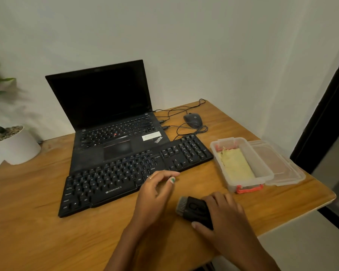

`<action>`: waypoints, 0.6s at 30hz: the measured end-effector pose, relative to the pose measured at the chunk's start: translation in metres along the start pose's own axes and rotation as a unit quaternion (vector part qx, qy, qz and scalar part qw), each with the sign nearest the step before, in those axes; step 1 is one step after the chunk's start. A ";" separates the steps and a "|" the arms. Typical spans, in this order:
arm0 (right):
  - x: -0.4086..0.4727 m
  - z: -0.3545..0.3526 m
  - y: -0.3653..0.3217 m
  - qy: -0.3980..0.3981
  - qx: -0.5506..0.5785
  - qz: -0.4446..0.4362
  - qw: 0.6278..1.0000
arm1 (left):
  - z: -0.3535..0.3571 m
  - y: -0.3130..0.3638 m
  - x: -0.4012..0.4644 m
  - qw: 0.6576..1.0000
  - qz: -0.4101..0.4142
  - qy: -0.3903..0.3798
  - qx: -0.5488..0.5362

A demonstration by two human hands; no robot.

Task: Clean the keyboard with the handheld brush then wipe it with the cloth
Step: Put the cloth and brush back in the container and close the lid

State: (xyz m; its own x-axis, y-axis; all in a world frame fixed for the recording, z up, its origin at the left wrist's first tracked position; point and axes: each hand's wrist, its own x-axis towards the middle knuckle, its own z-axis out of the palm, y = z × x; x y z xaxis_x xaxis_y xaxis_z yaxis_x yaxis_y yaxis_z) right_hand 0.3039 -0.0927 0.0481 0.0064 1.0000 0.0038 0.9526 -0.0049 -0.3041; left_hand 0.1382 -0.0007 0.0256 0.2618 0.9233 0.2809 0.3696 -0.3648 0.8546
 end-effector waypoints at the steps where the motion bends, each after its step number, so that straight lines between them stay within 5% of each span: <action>1: 0.000 0.001 -0.001 0.006 0.017 0.002 1.000 | -0.001 -0.003 -0.007 1.000 -0.009 0.012 -0.013; 6: 0.006 0.008 -0.012 0.048 0.254 0.069 0.963 | -0.003 -0.011 -0.033 0.993 -0.050 0.072 -0.078; 10: 0.021 0.017 -0.030 0.072 0.520 0.094 0.846 | -0.004 -0.012 -0.034 0.988 -0.071 0.079 -0.112; 13: 0.036 0.026 -0.036 0.078 0.605 0.094 0.787 | -0.005 -0.014 -0.032 0.990 -0.078 0.059 -0.100; 15: 0.043 0.029 -0.039 0.099 0.619 0.089 0.774 | -0.005 -0.010 -0.033 0.993 -0.083 0.034 -0.078; 18: 0.045 0.037 -0.046 0.127 0.569 0.075 0.809 | -0.005 -0.004 -0.034 0.996 -0.067 0.000 -0.056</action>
State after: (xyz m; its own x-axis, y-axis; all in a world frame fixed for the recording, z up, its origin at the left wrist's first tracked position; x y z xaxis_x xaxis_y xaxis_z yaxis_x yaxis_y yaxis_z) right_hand 0.2493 -0.0472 0.0271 0.2958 0.9546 0.0365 0.0405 0.0256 -0.9989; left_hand 0.1230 -0.0300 0.0148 0.2164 0.9629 0.1609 0.3004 -0.2225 0.9275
